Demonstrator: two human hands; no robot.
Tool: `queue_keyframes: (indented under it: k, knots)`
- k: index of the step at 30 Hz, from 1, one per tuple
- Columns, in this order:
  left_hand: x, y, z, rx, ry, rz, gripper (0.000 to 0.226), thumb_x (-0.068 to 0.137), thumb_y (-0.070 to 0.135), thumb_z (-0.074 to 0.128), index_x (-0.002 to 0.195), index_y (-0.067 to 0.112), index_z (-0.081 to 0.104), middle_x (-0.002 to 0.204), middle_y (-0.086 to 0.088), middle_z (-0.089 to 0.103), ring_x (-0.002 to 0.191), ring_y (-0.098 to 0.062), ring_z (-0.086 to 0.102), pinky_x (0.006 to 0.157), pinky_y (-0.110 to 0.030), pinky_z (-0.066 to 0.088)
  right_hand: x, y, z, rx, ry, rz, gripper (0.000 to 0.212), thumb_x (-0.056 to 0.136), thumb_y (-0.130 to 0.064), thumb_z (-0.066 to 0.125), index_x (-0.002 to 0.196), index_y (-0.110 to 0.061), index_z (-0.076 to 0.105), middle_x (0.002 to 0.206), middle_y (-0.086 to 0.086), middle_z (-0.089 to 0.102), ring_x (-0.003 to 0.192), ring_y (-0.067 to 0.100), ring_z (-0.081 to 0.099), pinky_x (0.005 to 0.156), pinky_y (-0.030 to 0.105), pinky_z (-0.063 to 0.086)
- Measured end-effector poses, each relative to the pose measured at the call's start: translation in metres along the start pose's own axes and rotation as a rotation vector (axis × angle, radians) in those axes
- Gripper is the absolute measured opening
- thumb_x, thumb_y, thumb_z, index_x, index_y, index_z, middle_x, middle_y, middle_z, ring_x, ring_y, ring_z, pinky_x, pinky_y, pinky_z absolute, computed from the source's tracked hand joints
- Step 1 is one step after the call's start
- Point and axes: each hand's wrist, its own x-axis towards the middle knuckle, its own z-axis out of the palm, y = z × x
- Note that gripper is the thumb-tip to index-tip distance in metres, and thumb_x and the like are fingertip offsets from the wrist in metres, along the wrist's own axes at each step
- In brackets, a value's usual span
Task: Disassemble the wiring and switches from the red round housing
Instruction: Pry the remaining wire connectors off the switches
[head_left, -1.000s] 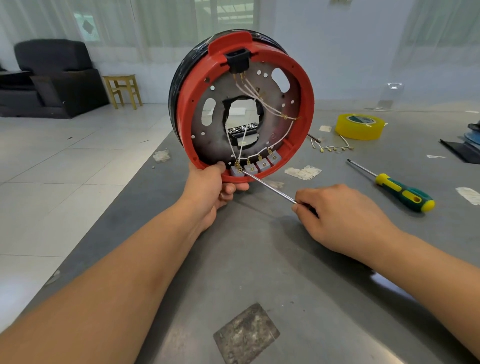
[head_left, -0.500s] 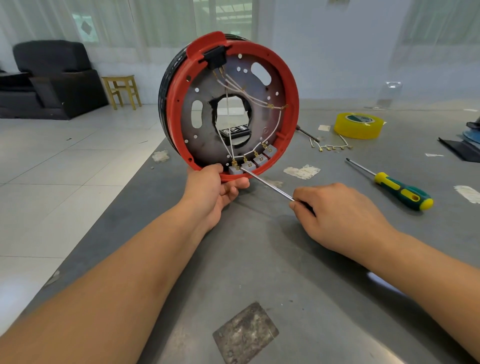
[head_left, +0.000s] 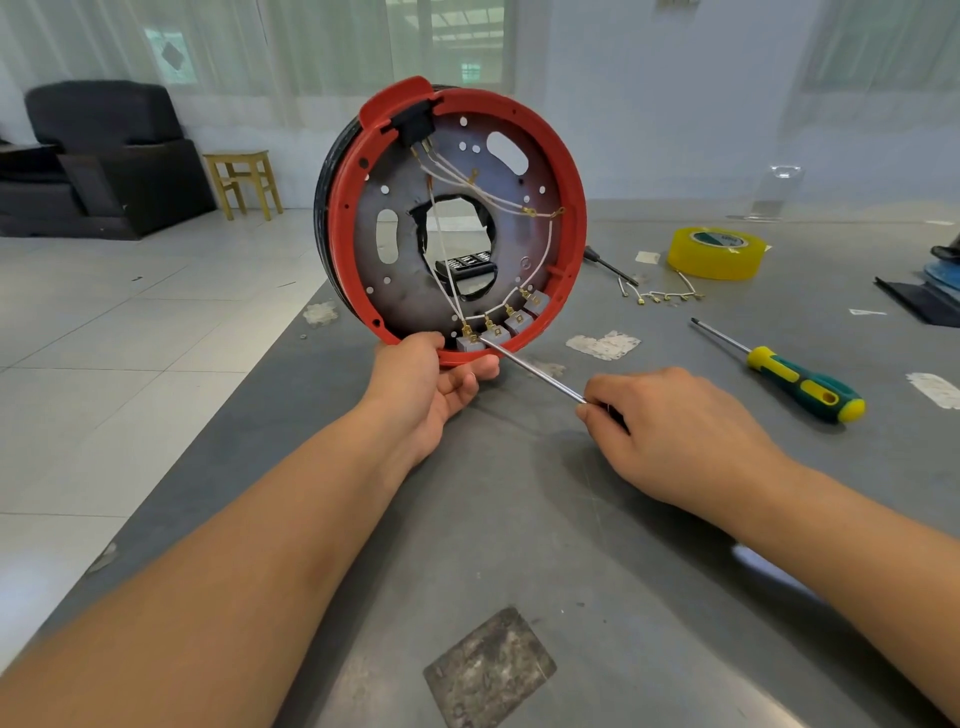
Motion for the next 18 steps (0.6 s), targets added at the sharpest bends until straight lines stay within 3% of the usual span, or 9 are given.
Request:
queue_keyframes:
  k: [9,18]
  knots:
    - [0.004,0.001,-0.003,0.027,0.019,0.014,0.032,0.11,0.012,0.037,0.139,-0.002,0.042,0.087,-0.028,0.077,0.066,-0.029,0.078,0.043,-0.022,0.051,0.003,0.01,0.002,-0.053,0.022,-0.001,0.027,0.103,-0.051,0.036,0.092,-0.033,0.054,0.081,-0.01,0.059,0.076,0.02,0.057,0.054,0.03,0.042]
    - [0.009,0.003,-0.008,0.05,0.062,0.083,0.031,0.108,0.01,0.039,0.138,0.006,0.042,0.09,-0.028,0.077,0.069,-0.032,0.078,0.045,-0.025,0.053,0.007,0.035,-0.002,-0.264,0.108,-0.031,0.032,0.103,-0.052,0.028,0.103,-0.035,0.056,0.098,-0.012,0.06,0.082,0.02,0.063,0.053,0.028,0.044]
